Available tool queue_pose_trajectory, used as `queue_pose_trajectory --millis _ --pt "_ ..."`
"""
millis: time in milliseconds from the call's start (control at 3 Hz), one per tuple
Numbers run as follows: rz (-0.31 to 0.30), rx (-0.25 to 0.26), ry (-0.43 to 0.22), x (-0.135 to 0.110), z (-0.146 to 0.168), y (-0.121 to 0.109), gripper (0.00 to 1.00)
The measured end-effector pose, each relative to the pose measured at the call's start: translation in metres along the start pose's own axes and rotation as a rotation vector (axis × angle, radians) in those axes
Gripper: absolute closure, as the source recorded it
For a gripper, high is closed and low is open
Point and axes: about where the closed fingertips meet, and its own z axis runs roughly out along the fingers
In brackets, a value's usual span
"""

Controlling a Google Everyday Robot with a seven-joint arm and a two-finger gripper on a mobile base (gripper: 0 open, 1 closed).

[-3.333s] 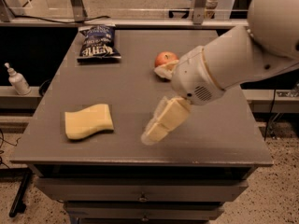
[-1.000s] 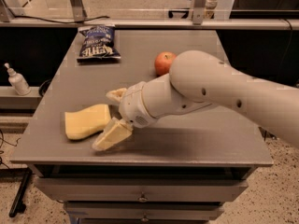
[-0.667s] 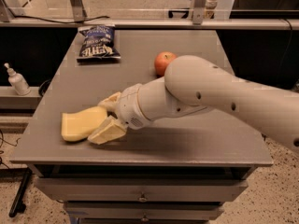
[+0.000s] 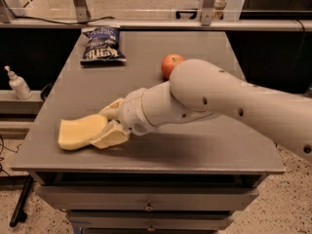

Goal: Pick sponge

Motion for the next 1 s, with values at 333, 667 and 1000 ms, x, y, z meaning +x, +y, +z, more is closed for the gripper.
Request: queue_pose_trajectory --millis 333,667,1000 --pt "0.008 0.033 -0.005 -0.017 -0.009 -0.01 1.0" --pt "0.011 0.084 -0.007 -0.044 -0.028 -0.024 1.0" --pt "0.015 0.146 -0.008 -0.065 -0.047 -0.042 1.0"
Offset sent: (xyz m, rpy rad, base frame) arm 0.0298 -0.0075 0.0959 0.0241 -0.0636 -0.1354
